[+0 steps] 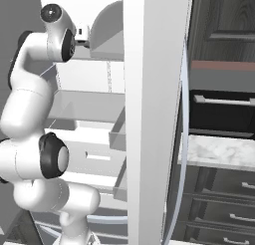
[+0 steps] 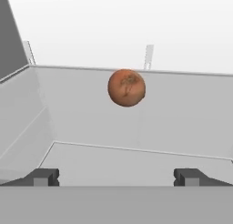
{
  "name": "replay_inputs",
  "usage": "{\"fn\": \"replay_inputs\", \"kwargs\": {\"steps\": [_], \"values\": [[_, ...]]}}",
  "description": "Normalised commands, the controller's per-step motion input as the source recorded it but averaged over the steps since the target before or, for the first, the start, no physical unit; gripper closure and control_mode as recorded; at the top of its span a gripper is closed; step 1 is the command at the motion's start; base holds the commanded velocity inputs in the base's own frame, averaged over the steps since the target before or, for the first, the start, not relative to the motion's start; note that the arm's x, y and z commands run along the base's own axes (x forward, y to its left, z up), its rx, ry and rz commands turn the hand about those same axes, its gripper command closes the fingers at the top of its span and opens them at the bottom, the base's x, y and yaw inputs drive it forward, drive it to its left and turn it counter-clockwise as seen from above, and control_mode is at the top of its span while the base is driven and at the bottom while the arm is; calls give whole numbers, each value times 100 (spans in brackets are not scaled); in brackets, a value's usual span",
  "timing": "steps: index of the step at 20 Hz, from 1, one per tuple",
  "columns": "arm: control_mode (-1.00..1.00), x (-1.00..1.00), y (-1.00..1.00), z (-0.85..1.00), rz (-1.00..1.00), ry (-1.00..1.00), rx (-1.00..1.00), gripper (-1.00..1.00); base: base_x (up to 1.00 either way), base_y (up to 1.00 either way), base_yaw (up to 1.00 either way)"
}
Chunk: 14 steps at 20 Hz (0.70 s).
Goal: Grab the onion and lemon wedge from the fridge, place them in the blender, close the lid, and turn on the blender to create a marinade.
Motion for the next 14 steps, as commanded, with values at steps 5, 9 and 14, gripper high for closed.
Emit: {"fn": "replay_inputs", "kwargs": {"steps": [5,9,14], "values": [[-100,39,4,-7,0,0,0,-100,0,0,0],[-100,33,0,-8,0,0,0,-100,0,0,0],[-100,29,0,-8,0,0,0,-100,0,0,0]]}}
